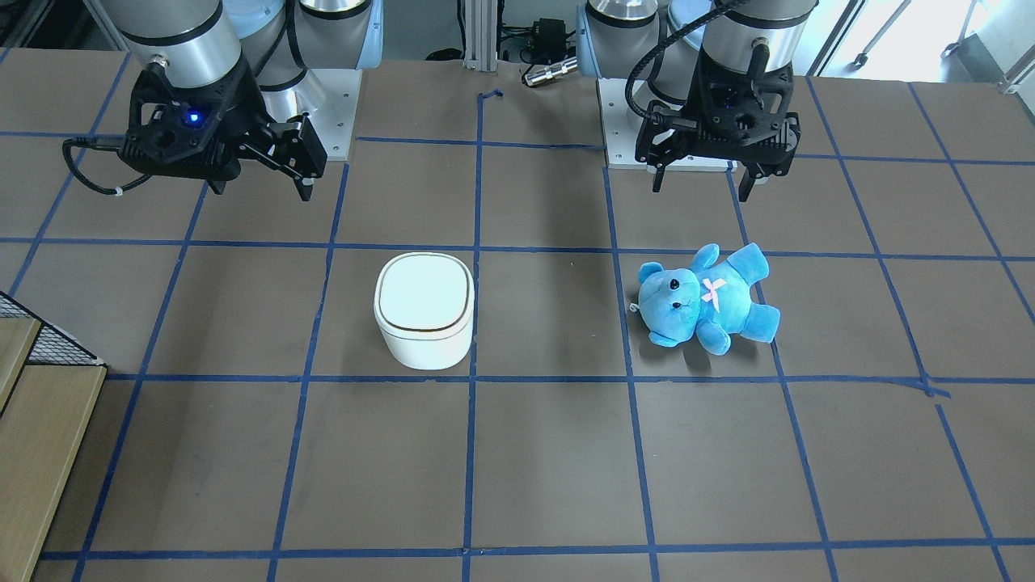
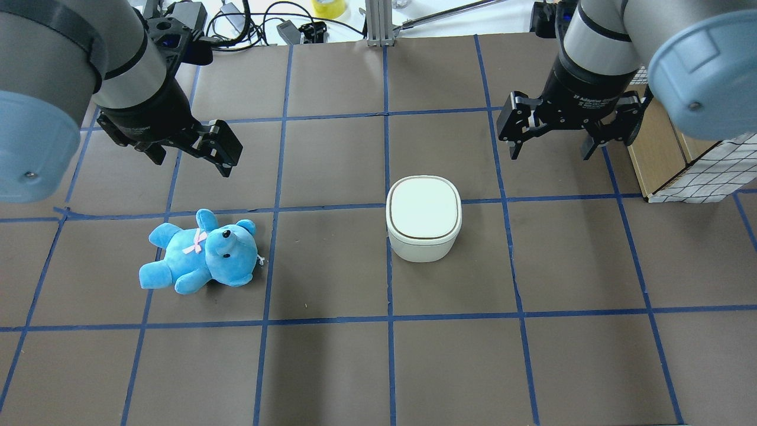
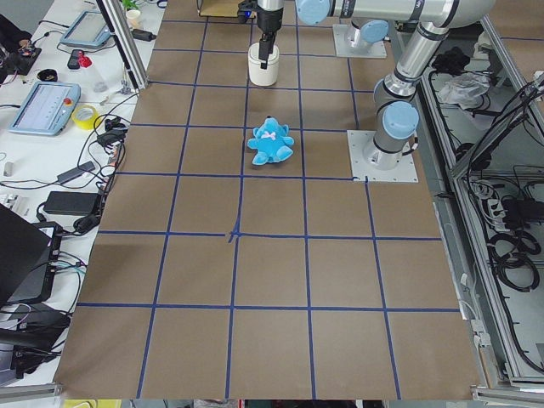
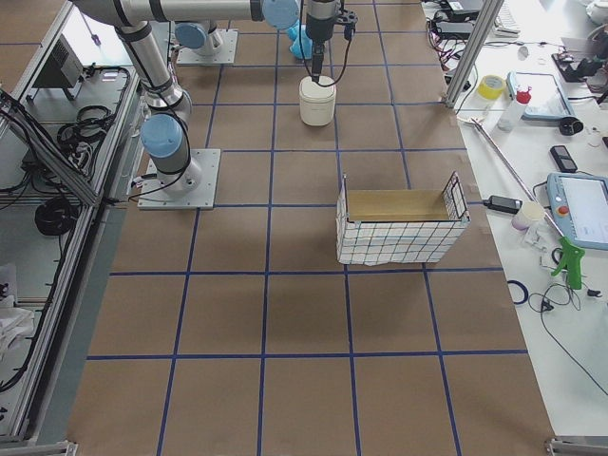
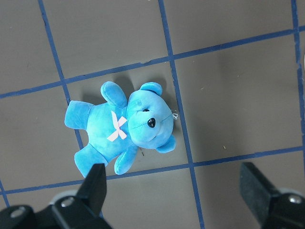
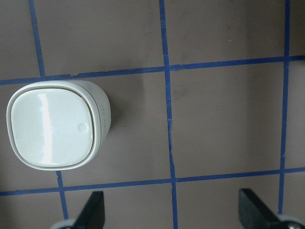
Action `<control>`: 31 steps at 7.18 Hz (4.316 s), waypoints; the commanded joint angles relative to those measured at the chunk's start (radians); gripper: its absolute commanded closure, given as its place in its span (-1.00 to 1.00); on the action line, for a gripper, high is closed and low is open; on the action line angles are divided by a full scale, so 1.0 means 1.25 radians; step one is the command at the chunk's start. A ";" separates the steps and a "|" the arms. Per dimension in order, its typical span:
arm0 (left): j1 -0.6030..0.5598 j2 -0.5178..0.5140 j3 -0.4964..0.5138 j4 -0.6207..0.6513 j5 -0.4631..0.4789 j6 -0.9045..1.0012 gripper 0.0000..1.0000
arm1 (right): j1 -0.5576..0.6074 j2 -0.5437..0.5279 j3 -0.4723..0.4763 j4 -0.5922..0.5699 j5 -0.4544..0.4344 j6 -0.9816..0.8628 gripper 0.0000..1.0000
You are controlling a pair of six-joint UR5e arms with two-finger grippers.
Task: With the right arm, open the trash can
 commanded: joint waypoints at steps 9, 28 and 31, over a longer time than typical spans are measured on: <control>0.000 0.000 0.000 0.000 0.000 0.000 -1.00 | 0.001 0.001 0.005 -0.001 0.000 0.002 -1.00; 0.000 0.000 0.000 0.000 0.000 0.000 -1.00 | 0.105 0.147 0.152 -0.315 0.122 0.129 1.00; 0.000 0.000 0.000 0.000 0.000 0.000 -1.00 | 0.106 0.150 0.169 -0.315 0.122 0.129 1.00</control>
